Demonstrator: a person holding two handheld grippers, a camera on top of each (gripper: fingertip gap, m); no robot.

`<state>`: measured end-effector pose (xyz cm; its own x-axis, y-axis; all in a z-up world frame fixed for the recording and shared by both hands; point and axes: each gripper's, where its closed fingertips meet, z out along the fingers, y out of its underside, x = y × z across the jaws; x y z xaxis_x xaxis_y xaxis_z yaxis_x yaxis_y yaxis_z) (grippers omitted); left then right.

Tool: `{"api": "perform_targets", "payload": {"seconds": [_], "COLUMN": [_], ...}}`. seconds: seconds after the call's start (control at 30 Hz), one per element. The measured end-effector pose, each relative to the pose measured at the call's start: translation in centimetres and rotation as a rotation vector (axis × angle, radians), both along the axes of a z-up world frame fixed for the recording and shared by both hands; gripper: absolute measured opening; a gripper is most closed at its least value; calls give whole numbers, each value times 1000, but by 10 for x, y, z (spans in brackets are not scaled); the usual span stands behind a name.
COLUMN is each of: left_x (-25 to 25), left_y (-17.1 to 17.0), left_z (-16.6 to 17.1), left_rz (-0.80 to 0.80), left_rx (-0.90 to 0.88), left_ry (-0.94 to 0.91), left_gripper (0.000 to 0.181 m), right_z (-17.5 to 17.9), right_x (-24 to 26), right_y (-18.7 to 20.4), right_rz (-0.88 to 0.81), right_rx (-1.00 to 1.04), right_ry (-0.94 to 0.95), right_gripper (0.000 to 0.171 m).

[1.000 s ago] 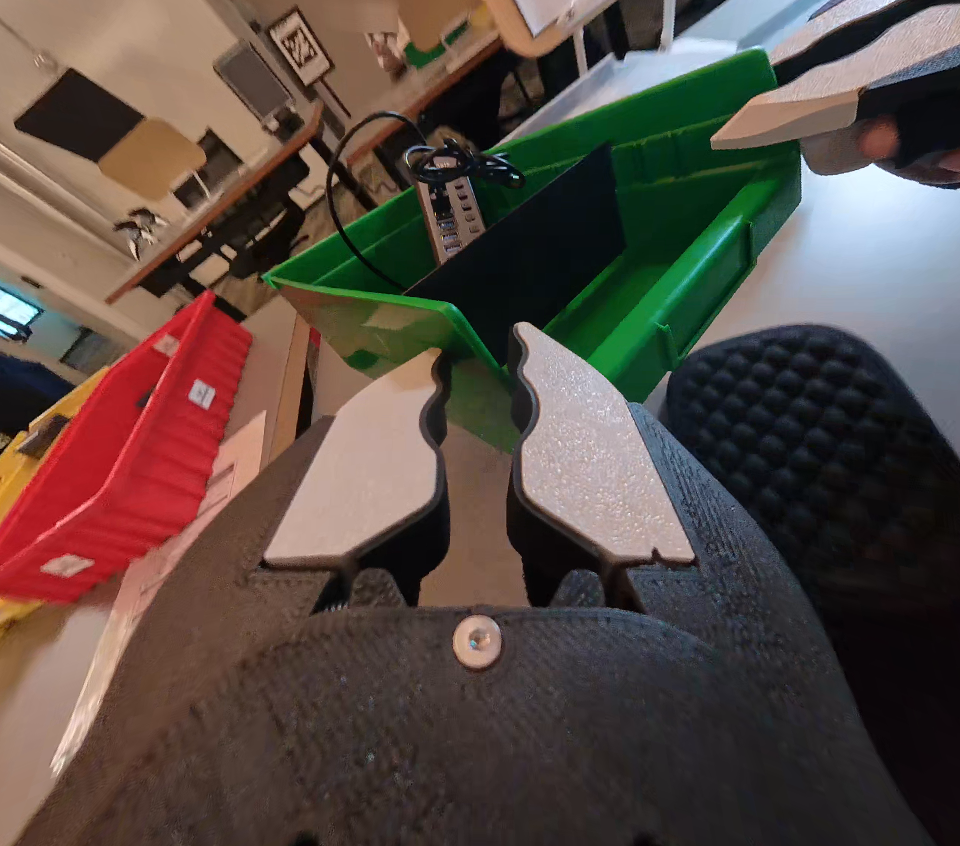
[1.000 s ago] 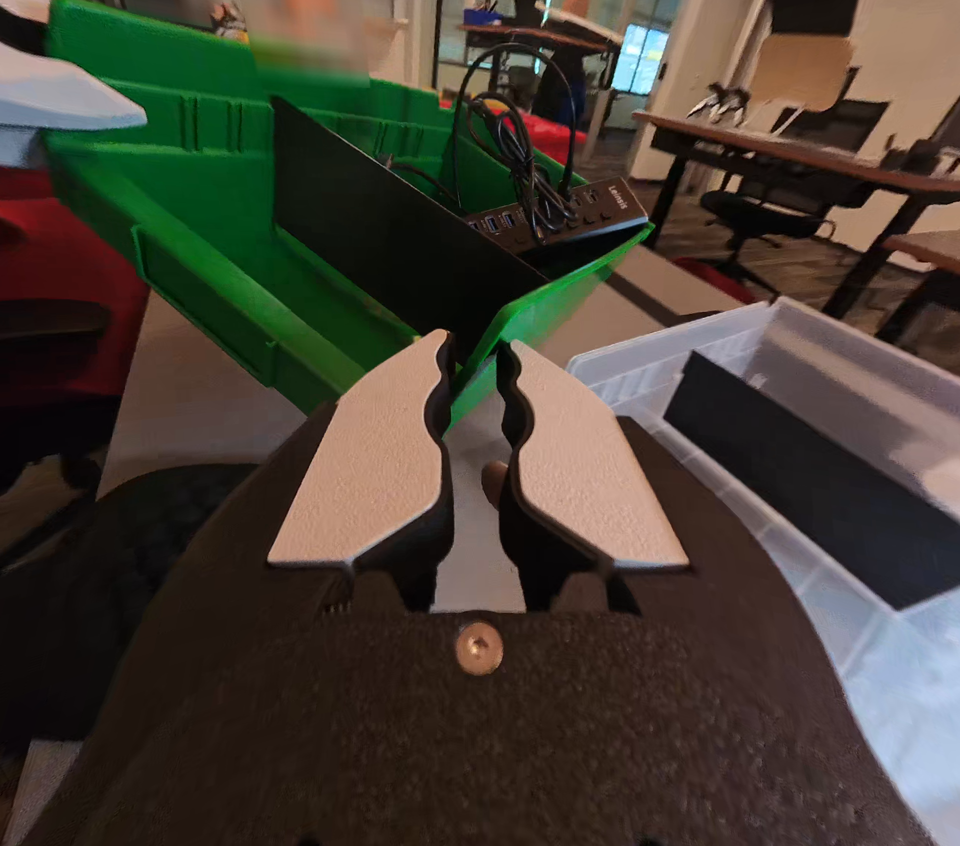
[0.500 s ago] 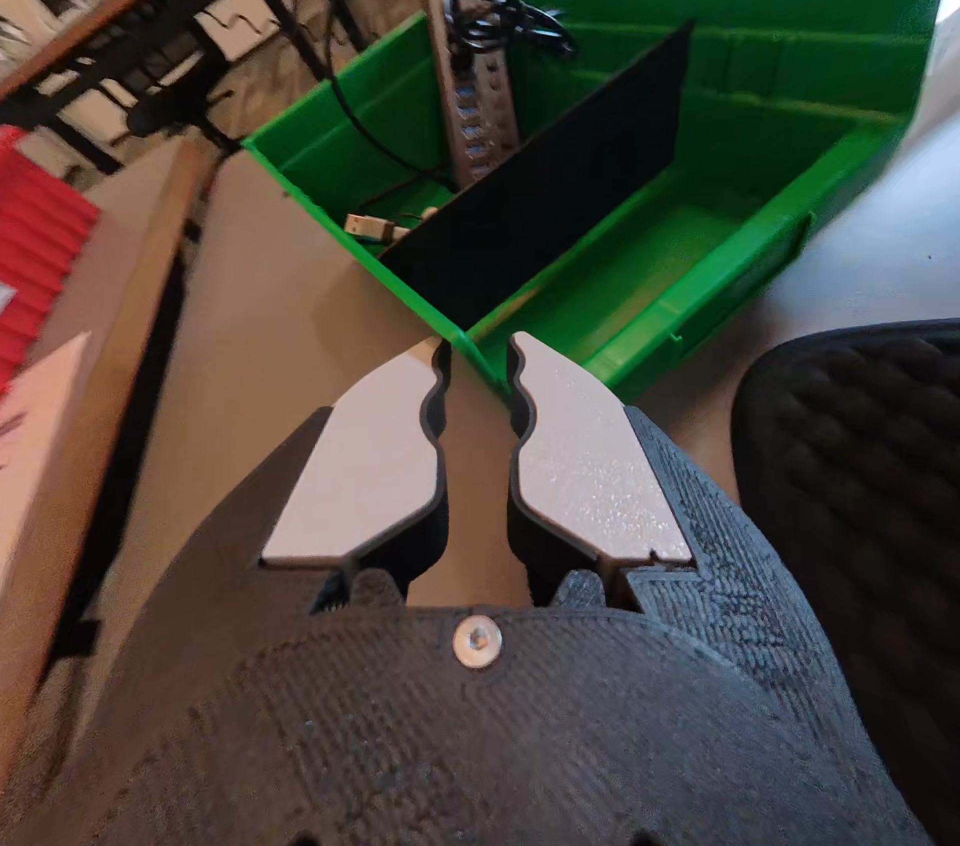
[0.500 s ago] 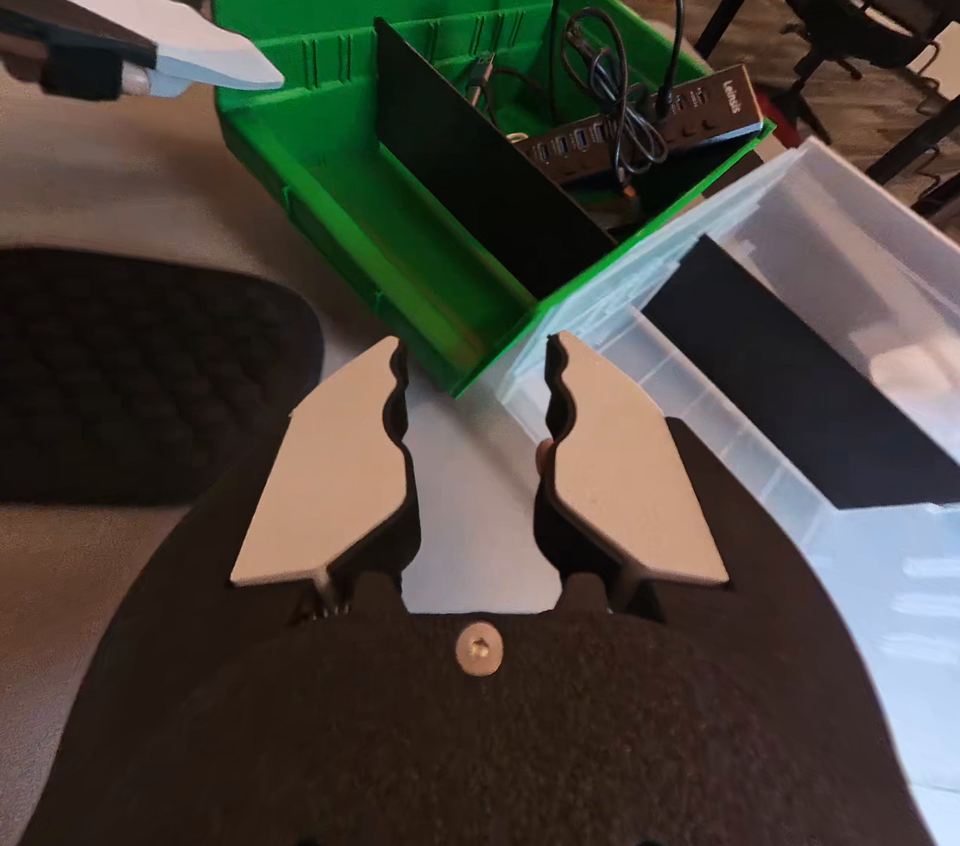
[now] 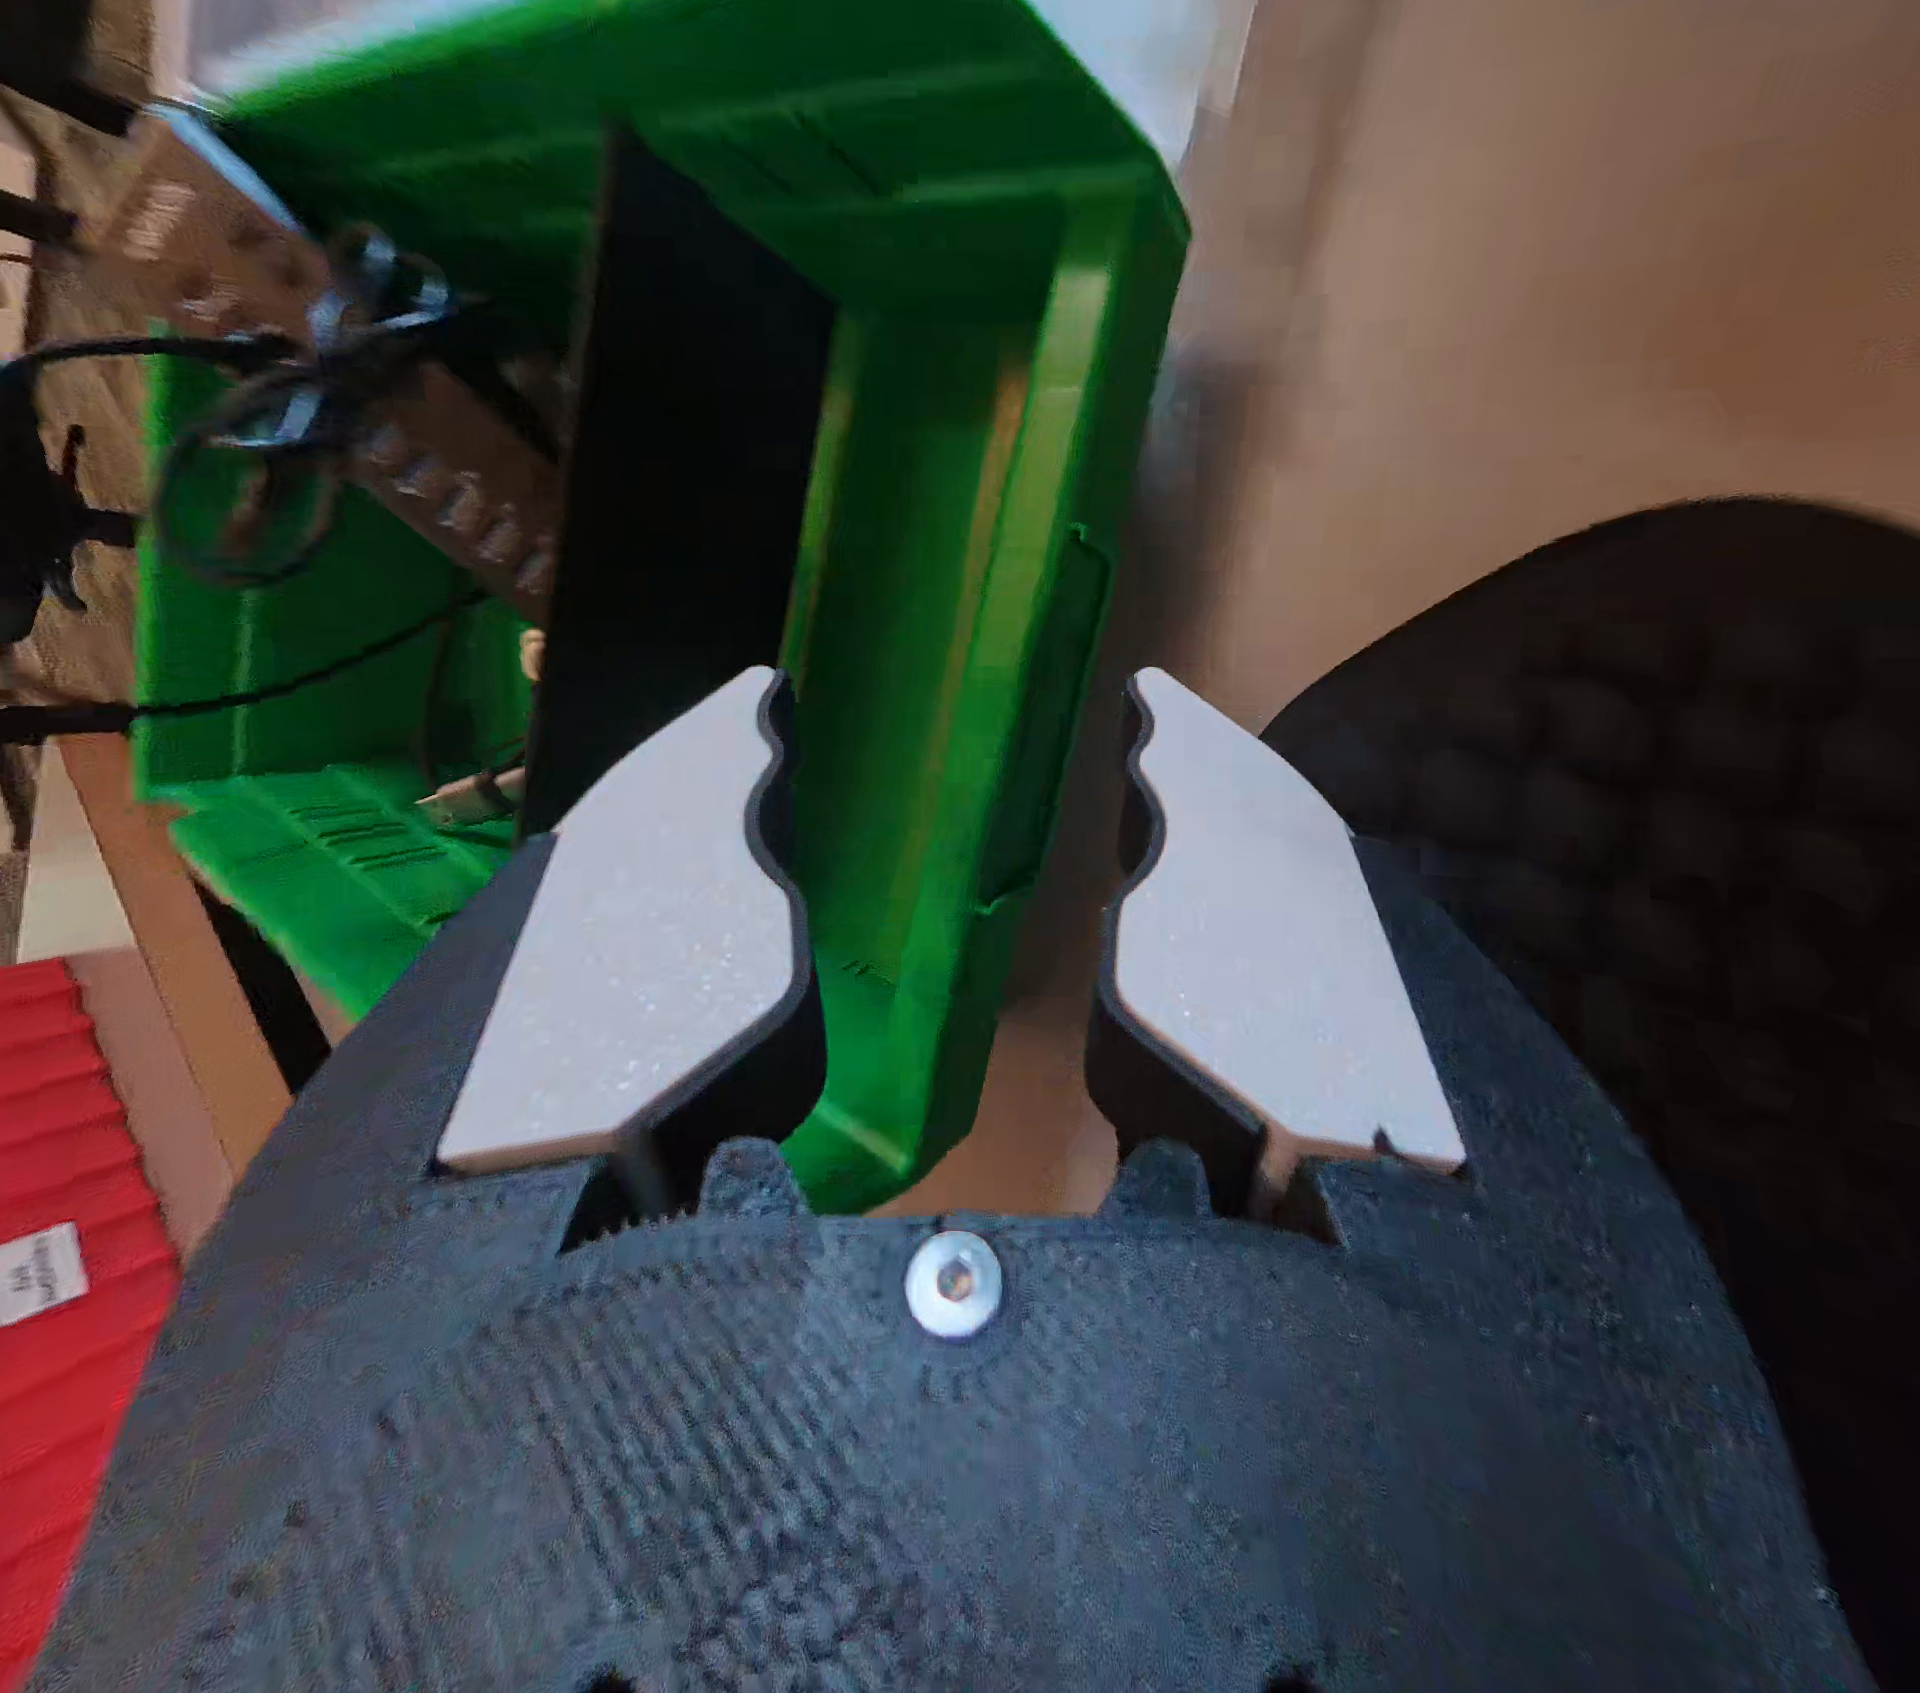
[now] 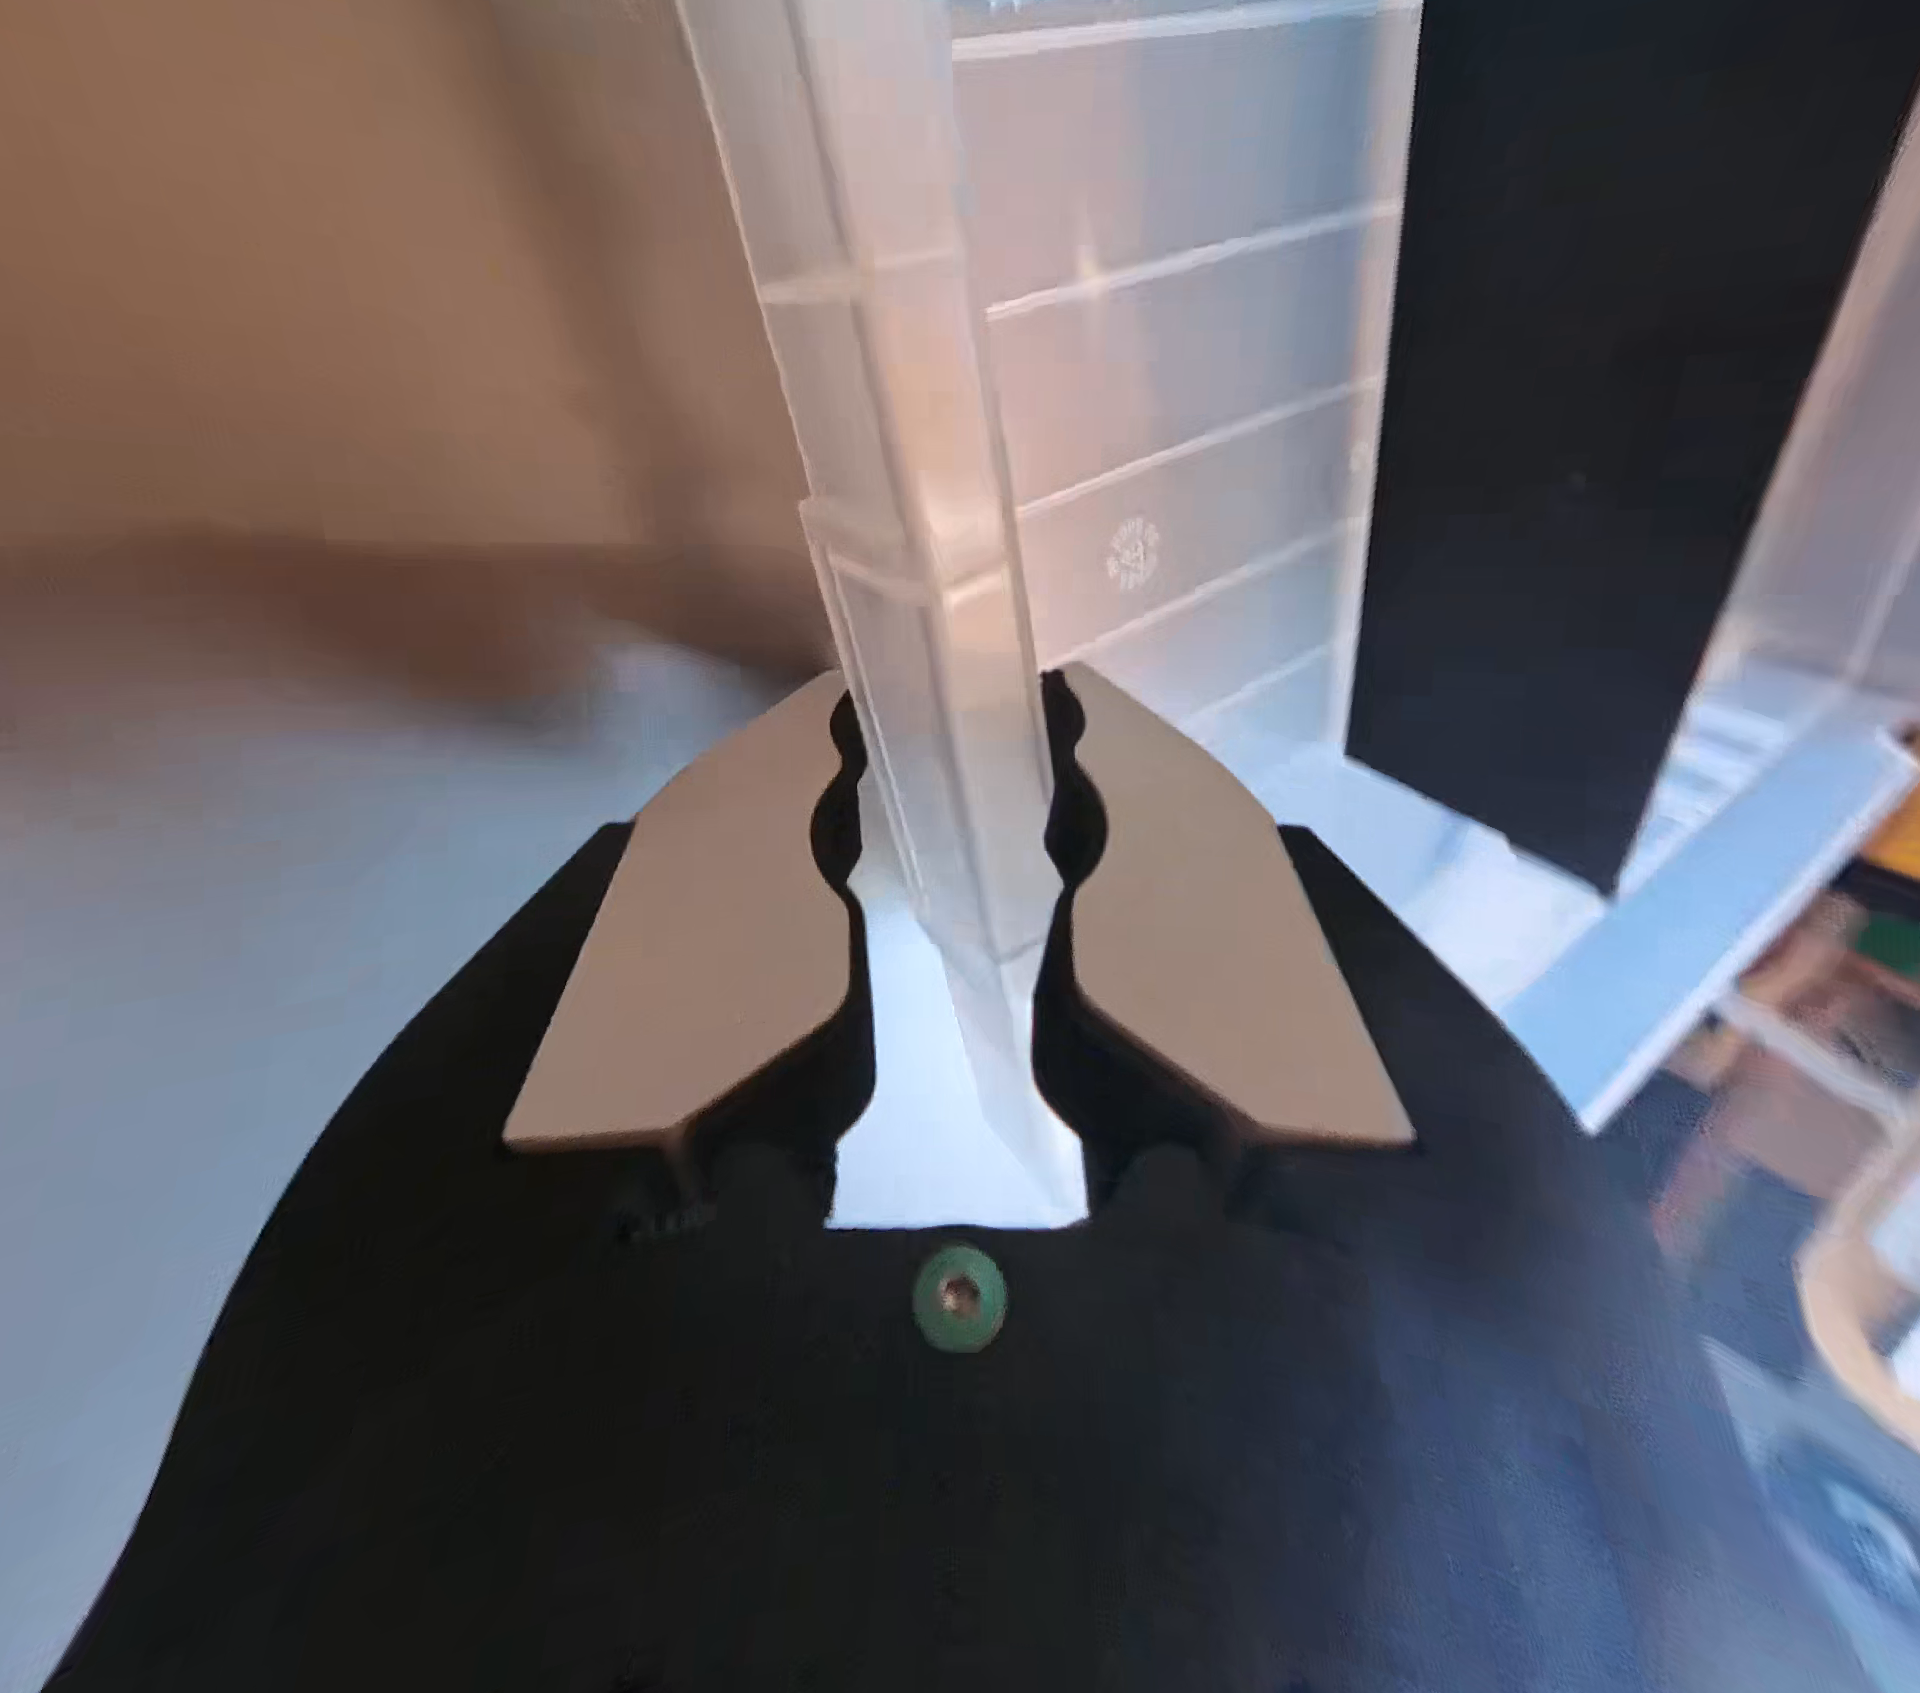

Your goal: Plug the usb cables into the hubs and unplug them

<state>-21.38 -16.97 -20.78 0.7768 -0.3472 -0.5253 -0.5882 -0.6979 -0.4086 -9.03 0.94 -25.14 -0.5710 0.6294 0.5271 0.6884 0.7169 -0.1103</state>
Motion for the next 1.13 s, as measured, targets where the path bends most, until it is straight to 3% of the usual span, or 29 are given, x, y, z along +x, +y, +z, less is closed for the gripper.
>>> {"api": "perform_targets", "payload": {"seconds": [0.03,0.13,0.2,0.37,0.5,0.83,1.03,1.13], "left_x": [-2,-14,-14,-4,2,-9,-37,-29], "left_y": [2,6,5,2,1,18,31,31], "left_z": [-12,-39,-49,-48,-47,-46,-39,-22], "left_rz": [-11,-13,-20,-29,-24,-20,78,82], "left_rx": [-54,-140,-153,-96,-70,-33,107,194], "left_ry": [22,61,41,48,55,62,61,-78], "left_gripper": [60,51,33,33,33,34,47,59], "right_z": [0,1,4,8,5,4,43,64], "right_x": [11,59,94,171,208,203,176,172], "right_y": [1,-2,-6,-5,28,144,114,96], "right_rz": [-33,-125,-176,-350,-484,-580,-551,-511], "right_rx": [10,-30,-52,-65,16,137,-137,-246], "right_ry": [5,17,41,103,115,155,479,633], "right_gripper": [45,35,36,36,35,33,45,44]}}
